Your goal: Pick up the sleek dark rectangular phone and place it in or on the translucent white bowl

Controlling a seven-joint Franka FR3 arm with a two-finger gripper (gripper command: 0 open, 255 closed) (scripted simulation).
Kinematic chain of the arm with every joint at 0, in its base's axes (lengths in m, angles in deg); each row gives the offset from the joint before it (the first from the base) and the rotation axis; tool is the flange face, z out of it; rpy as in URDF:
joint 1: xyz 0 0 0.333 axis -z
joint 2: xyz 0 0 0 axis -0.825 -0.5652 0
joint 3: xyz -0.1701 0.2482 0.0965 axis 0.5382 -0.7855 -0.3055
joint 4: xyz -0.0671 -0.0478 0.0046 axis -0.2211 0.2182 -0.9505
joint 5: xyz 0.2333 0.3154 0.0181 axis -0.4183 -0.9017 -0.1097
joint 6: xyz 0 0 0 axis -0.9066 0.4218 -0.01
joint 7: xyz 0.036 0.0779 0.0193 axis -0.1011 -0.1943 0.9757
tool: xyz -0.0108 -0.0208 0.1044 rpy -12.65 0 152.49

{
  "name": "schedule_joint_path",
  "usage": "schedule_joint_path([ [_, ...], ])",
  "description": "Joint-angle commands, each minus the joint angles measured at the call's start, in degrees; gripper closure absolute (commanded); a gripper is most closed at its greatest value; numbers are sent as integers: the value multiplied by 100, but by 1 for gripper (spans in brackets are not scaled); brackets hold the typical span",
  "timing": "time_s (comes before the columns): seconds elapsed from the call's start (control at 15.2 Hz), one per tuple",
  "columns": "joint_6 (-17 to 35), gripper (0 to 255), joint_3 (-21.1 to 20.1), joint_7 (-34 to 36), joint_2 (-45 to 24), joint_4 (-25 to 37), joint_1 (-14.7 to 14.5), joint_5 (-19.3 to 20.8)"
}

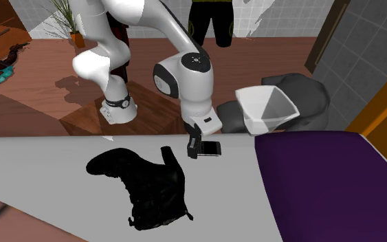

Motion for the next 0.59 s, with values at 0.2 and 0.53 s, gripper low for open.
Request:
schedule_joint_path([
  [0.2,1,255,0,0,0,0,0,0],
  [0.53,-367,255,5,29,227,142,-3,36],
])
